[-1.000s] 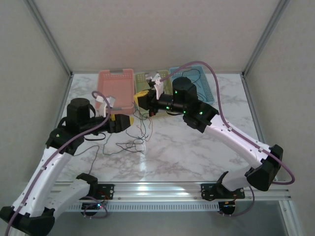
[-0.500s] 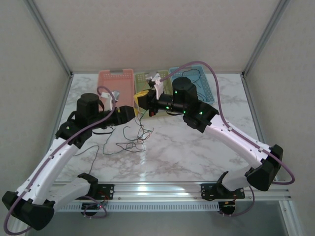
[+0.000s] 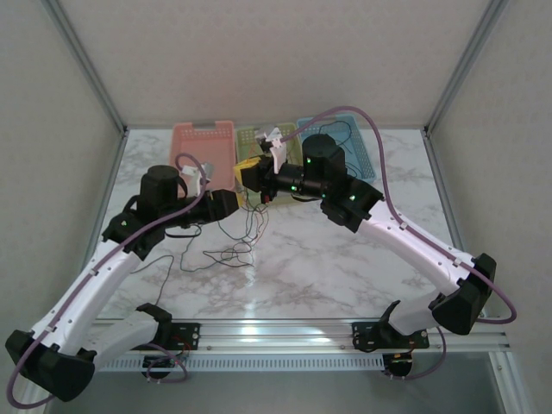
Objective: Untangle the cables
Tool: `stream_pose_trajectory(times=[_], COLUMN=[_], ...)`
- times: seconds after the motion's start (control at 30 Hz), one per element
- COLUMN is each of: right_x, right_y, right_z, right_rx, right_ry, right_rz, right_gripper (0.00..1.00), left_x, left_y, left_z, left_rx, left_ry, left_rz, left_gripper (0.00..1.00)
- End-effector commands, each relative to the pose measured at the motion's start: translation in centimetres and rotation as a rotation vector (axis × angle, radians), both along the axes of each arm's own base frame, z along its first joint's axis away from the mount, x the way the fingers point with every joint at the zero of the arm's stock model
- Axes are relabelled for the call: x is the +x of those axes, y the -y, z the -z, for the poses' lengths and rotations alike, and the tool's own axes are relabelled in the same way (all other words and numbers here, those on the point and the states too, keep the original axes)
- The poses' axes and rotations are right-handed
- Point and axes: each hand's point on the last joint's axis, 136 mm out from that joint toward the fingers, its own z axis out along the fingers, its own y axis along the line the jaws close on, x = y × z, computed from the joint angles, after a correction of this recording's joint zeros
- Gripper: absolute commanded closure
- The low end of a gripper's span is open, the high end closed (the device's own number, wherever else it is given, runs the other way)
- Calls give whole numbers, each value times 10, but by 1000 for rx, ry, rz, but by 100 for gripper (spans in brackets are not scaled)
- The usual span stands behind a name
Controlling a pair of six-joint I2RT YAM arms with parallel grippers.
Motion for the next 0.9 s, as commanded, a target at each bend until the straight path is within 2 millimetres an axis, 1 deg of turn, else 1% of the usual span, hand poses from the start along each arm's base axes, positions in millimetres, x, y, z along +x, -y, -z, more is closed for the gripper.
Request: stream_pose_trajectory(times=[0.0,0.13,0.33,0.37,0.43,0.47,0.5,0.53,0.57,0.67,0.73,0.77,0.87], right_x=[-1,-2,-2,-2,-2,-2,-2,-2,-2,-1,2,4,11], right_y=[-2,-3,-1,-1,-1,-1,0,1,2,10,21,29,58], right_z=[-14,-14,-14,-14,-14,-14,-14,-15,-15,-19,-24,-26,-30], right_rx=[27,27,25,24,23,24,22,23,20,17,8,-2,-43], right_ry=[18,16,18,20,20,23,24,28,32,57,96,117,192], right_rz=[-16,-22,-17,-18,-16,-14,-13,-10,-3,32,85,121,252], right_gripper=[100,100,100,100,100,100,100,100,100,100,100,100,100], left_x=[1,4,2,2,2,2,2,3,4,4,5,6,8], left_y=[4,4,3,3,3,3,2,-1,-4,-18,-37,-50,-88], left_z=[-3,-2,2,2,2,2,3,4,5,12,23,29,46], left_rx=[-10,-14,-5,-4,-4,-1,8,21,41,135,249,307,408], left_ry=[1,-5,-8,-11,-10,-9,-6,-5,-1,18,16,5,-32], left_rz=[1,-5,-2,-3,-2,-3,-9,-19,-33,-72,-119,-153,-242], left_gripper=[52,55,66,69,78,87,97,100,100,100,100,100,100])
